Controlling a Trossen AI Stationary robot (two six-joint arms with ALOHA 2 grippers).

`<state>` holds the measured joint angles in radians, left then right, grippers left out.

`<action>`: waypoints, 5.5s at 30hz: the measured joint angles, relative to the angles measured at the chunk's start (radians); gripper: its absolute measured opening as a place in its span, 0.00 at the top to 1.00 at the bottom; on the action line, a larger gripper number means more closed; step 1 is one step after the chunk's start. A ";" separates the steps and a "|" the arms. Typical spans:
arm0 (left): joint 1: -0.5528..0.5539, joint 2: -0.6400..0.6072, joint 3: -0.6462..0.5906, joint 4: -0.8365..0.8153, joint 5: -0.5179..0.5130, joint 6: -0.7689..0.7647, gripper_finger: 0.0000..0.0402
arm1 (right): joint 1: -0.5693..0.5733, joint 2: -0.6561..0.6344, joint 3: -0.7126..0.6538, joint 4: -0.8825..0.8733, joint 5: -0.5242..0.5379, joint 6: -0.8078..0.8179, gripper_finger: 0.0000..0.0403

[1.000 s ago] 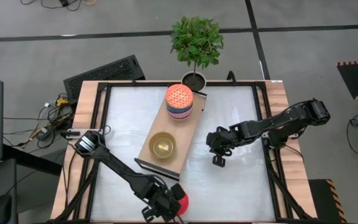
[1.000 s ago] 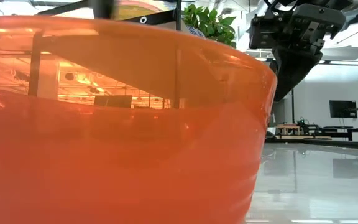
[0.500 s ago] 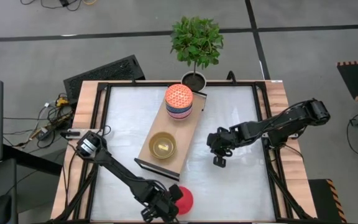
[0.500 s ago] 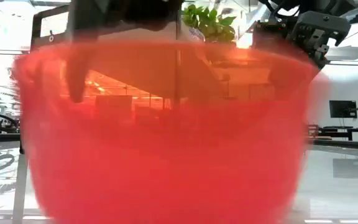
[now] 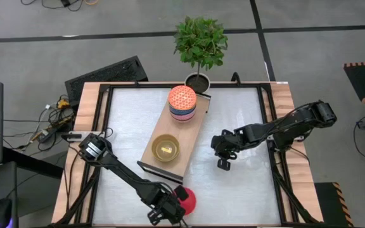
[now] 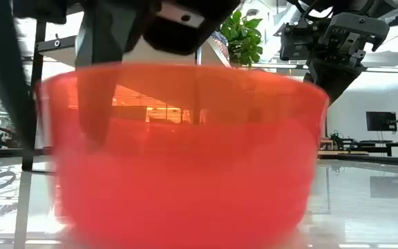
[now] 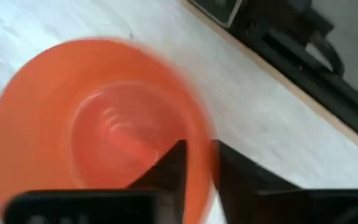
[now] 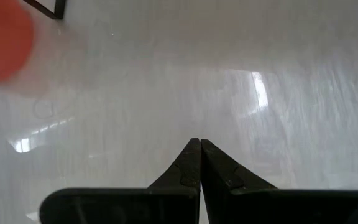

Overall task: Place and stack bowls onto a shelf
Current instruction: Stack the orange bowl on top of the yellow bowl on the shelf, then return to Home Position

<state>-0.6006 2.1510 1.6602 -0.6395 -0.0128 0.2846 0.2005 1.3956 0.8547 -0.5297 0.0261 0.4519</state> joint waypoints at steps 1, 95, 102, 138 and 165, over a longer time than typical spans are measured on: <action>0.000 -0.002 0.001 0.000 0.004 -0.008 0.90 | 0.000 0.000 0.000 -0.001 0.000 0.002 0.94; 0.173 -0.281 0.378 -0.742 -0.414 -0.810 0.79 | -0.081 0.000 0.000 0.098 0.001 0.000 0.94; 0.173 -0.359 0.455 -0.736 -0.506 -0.821 0.78 | -0.083 -0.045 0.000 0.141 -0.018 0.003 0.94; 0.225 -0.835 0.087 -0.105 -0.514 -0.496 0.78 | -0.190 -0.976 -0.114 0.257 -0.186 -0.125 0.89; 0.288 -1.846 -1.393 0.948 -0.490 -0.724 0.78 | -0.348 -1.375 -0.582 0.463 -0.237 0.069 0.89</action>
<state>-0.3122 0.3053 0.2672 0.3087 -0.5026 -0.4399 -0.1473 0.0211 0.2727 -0.0665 -0.2108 0.5212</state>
